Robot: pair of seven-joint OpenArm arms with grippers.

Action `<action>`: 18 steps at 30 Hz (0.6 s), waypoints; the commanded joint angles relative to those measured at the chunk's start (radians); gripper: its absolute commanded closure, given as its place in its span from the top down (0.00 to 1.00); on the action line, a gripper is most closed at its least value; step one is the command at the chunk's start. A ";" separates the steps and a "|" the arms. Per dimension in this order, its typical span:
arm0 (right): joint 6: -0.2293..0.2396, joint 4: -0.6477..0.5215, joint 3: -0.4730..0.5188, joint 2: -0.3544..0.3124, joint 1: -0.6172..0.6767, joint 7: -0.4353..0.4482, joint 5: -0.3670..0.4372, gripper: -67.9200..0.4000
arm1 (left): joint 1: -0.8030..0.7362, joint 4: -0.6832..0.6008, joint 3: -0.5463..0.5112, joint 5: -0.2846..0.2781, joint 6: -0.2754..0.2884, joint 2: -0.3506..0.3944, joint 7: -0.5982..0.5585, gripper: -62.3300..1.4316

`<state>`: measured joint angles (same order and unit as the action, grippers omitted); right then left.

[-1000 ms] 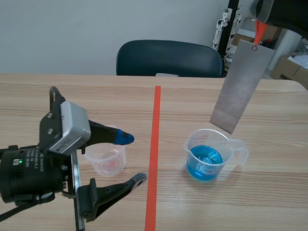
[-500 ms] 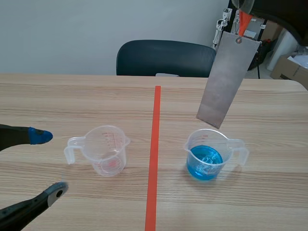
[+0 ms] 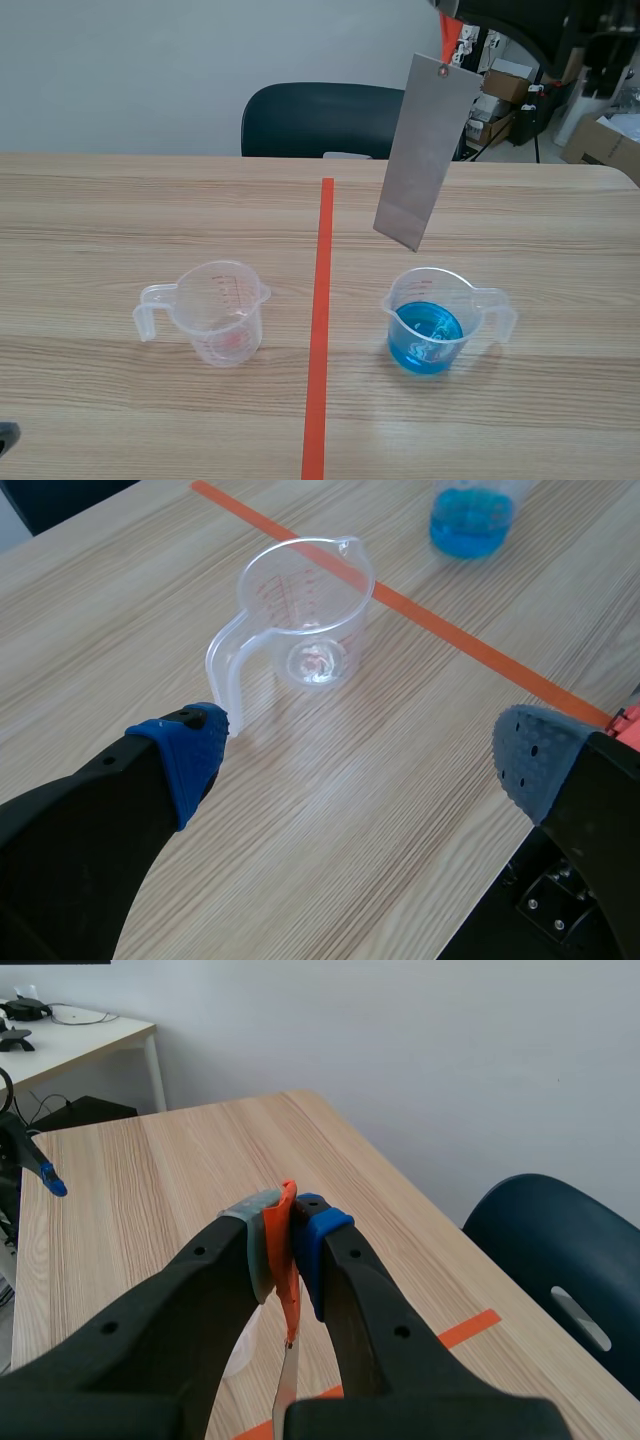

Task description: Do the redox reaction experiment. move the plate over the left beaker

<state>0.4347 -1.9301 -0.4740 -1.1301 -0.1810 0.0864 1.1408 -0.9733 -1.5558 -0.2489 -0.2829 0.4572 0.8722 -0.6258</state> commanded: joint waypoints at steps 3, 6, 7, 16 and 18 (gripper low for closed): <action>-0.002 -0.008 0.017 0.056 -0.048 -0.061 0.011 0.01 | -0.058 -0.014 -0.045 -0.025 0.002 -0.016 -0.036 0.90; -0.004 -0.008 0.017 0.113 -0.072 -0.134 0.011 0.01 | -0.102 -0.013 -0.086 -0.024 0.002 -0.047 -0.063 0.90; -0.004 -0.008 0.017 0.130 -0.079 -0.156 0.011 0.01 | -0.115 -0.014 -0.099 -0.024 0.002 -0.059 -0.070 0.90; -0.008 -0.008 0.017 0.306 -0.155 -0.380 0.010 0.01 | -0.210 -0.014 -0.157 0.014 0.003 -0.129 -0.168 0.98; -0.009 -0.008 0.017 0.343 -0.169 -0.424 0.010 0.01 | -0.223 -0.014 -0.162 0.014 0.002 -0.138 -0.171 0.98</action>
<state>0.4305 -1.9301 -0.4728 -0.7887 -0.3252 -0.3470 1.1408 -1.1919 -1.5558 -0.3965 -0.2592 0.4572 0.7418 -0.7795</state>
